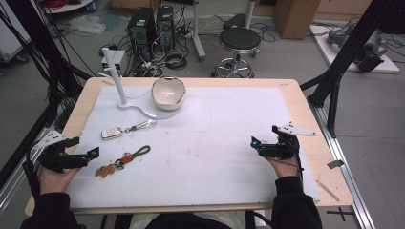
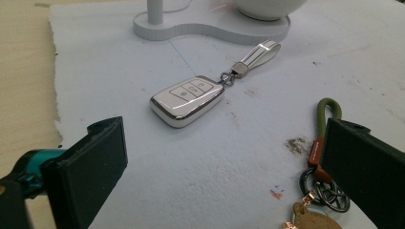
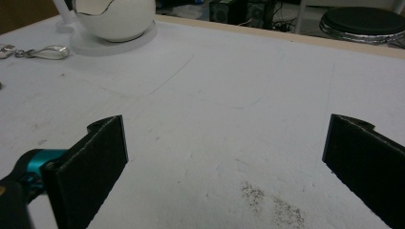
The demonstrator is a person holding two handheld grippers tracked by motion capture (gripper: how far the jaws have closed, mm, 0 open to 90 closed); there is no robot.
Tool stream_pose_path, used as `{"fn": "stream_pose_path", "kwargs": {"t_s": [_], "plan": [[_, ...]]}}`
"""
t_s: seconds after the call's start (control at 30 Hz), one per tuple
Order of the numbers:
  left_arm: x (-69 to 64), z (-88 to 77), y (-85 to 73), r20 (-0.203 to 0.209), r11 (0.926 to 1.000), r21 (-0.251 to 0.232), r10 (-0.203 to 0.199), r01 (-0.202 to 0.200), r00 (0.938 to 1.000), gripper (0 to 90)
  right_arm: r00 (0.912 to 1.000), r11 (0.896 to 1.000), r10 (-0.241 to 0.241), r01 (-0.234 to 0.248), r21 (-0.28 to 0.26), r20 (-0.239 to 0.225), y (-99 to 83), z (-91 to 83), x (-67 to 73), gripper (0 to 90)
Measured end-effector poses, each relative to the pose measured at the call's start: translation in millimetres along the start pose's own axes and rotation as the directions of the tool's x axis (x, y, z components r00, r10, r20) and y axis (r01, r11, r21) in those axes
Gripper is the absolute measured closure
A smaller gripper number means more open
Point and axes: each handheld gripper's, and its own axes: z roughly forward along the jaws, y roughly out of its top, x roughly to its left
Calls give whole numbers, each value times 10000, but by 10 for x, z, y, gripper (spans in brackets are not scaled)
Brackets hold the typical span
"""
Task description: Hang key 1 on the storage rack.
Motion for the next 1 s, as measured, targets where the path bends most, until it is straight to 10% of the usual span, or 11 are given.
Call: {"fn": "stream_pose_path", "kwargs": {"t_s": [1.0], "plan": [[-148,65,69,395,9988,211,433,-442,9983,28,9997,9994,-21,29,354,-227,-62,46,22,4]]}}
